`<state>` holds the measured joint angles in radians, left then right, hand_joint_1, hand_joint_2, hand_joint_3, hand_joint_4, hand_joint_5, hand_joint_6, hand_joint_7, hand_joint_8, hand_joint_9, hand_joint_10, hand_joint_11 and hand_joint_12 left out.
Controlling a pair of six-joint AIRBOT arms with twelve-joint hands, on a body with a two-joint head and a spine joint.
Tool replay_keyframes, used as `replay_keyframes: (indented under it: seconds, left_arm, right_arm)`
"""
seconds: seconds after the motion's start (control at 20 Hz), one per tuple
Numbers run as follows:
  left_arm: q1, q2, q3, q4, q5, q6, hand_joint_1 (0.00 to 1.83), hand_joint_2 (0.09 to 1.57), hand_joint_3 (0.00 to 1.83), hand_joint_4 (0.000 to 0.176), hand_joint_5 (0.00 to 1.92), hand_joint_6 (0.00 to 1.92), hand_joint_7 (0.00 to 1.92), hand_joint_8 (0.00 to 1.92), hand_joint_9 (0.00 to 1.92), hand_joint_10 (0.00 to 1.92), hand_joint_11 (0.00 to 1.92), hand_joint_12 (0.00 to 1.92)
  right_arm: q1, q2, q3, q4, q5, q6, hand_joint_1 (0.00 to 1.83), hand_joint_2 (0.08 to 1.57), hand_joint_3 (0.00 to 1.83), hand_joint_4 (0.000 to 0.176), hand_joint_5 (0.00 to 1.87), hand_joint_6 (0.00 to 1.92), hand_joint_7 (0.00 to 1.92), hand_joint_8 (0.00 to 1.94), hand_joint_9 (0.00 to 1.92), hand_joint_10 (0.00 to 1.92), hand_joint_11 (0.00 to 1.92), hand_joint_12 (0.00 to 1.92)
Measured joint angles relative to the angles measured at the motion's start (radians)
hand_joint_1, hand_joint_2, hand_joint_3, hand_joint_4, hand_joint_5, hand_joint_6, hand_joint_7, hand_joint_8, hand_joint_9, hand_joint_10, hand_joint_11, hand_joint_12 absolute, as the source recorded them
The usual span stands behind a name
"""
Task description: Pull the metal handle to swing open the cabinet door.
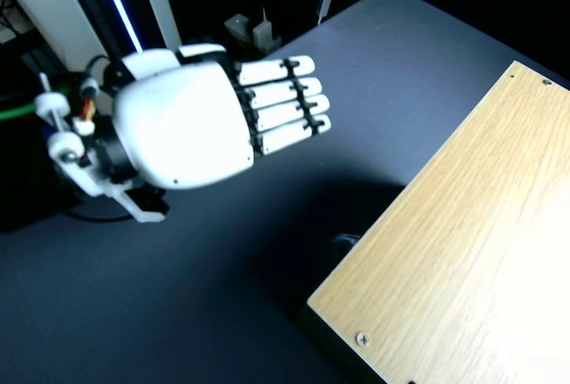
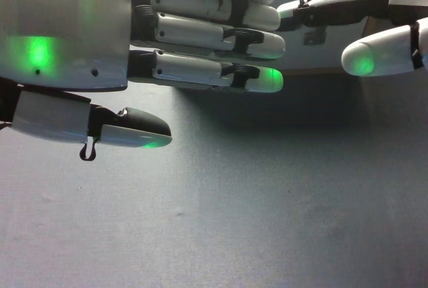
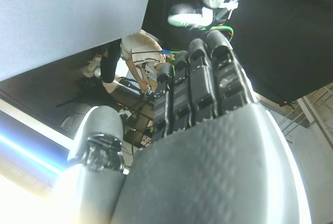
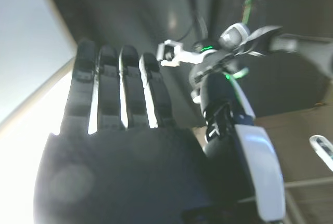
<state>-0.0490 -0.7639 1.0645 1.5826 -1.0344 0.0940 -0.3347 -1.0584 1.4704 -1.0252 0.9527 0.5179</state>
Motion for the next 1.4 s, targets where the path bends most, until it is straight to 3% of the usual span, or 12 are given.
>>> replay_keyframes:
  seconds: [0.25,0.55,0.9,1.4]
  left_arm:
    - [0.000,0.000,0.000,0.000,0.000,0.000,0.00,1.56,0.01,0.000,0.14,0.00,0.14,0.00,0.13,0.00,0.00,0.35]
    - [0.000,0.000,0.000,0.000,-0.001,0.000,0.00,1.57,0.02,0.000,0.19,0.00,0.19,0.00,0.18,0.00,0.00,0.47]
    - [0.000,0.000,0.000,0.000,0.000,0.000,0.00,1.57,0.15,0.000,0.23,0.00,0.23,0.00,0.22,0.00,0.00,0.52]
    - [0.000,0.000,0.000,0.000,0.000,0.000,0.00,1.57,0.18,0.000,0.26,0.00,0.27,0.00,0.24,0.00,0.00,0.56]
  right_arm:
    - [0.000,0.006,-0.011,0.079,-0.126,0.064,0.00,1.51,0.01,0.000,0.14,0.00,0.17,0.00,0.14,0.00,0.00,0.46]
    - [-0.006,0.022,-0.035,0.089,-0.220,0.142,0.00,1.51,0.00,0.000,0.16,0.01,0.18,0.01,0.15,0.01,0.00,0.42]
    - [-0.007,0.046,-0.037,0.108,-0.233,0.170,0.00,1.57,0.04,0.000,0.18,0.01,0.21,0.00,0.17,0.00,0.00,0.46]
    - [-0.020,0.068,-0.037,0.119,-0.255,0.188,0.00,1.57,0.10,0.000,0.20,0.01,0.21,0.00,0.18,0.00,0.00,0.51]
